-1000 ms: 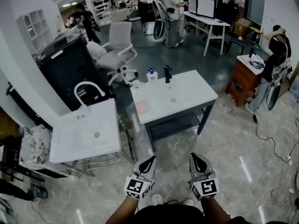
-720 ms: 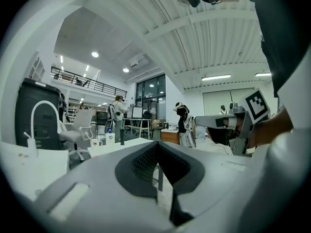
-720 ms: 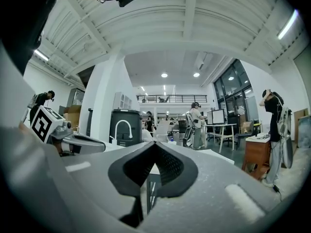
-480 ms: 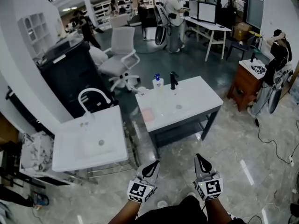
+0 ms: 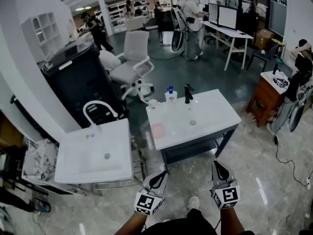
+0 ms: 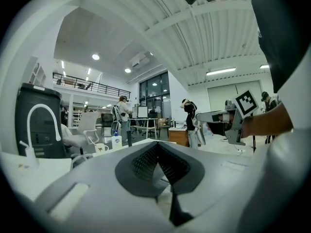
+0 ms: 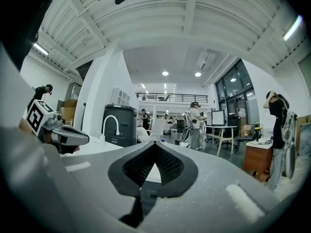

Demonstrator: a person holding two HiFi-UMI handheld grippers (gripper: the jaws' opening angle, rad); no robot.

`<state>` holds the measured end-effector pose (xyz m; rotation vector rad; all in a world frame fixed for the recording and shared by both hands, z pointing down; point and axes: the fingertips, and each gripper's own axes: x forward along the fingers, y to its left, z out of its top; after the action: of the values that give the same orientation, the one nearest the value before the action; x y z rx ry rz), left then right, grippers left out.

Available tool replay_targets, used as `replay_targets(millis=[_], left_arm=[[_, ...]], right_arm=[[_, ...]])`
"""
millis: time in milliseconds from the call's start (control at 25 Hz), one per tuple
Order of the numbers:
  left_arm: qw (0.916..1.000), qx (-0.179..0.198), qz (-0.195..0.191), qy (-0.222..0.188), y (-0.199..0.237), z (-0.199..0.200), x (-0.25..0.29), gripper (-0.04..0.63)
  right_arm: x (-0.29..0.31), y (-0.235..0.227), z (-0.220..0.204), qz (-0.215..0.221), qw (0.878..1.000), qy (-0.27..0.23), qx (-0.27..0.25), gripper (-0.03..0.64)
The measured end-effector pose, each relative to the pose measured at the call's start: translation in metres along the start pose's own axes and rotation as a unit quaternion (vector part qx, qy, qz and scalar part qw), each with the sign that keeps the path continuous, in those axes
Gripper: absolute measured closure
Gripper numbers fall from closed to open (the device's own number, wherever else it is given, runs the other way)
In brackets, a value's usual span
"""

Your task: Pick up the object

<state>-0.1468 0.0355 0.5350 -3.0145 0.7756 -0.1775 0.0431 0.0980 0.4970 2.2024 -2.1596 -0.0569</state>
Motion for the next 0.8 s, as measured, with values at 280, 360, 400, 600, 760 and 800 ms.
replay_targets(millis=[280, 360, 400, 600, 760, 800], left_arm=[[0.9991, 0.011, 0.042, 0.002, 0.022, 0.009, 0.053, 0.575], [0.9984, 0.009, 0.055, 0.003, 0.026, 0.010, 0.066, 0.576], [0.9980, 0.007, 0.062, 0.006, 0.028, 0.011, 0.072, 0.575], [0.9955, 0.003, 0.094, 0.013, 0.032, 0.014, 0.096, 0.576], [0.9925, -0.005, 0.121, 0.018, 0.038, 0.010, 0.113, 0.576], [0.9917, -0.008, 0.127, 0.023, 0.038, 0.009, 0.117, 0.575]], right_arm=[[0.056, -0.018, -0.002, 0.064, 0.998, 0.003, -0.003, 0.614], [0.070, -0.025, -0.002, 0.082, 0.997, 0.005, -0.017, 0.614], [0.076, -0.030, -0.002, 0.088, 0.996, 0.005, -0.022, 0.614], [0.099, -0.054, -0.005, 0.120, 0.992, 0.015, -0.022, 0.614], [0.112, -0.061, -0.004, 0.153, 0.988, 0.013, -0.014, 0.614], [0.115, -0.061, -0.004, 0.162, 0.987, 0.012, -0.012, 0.615]])
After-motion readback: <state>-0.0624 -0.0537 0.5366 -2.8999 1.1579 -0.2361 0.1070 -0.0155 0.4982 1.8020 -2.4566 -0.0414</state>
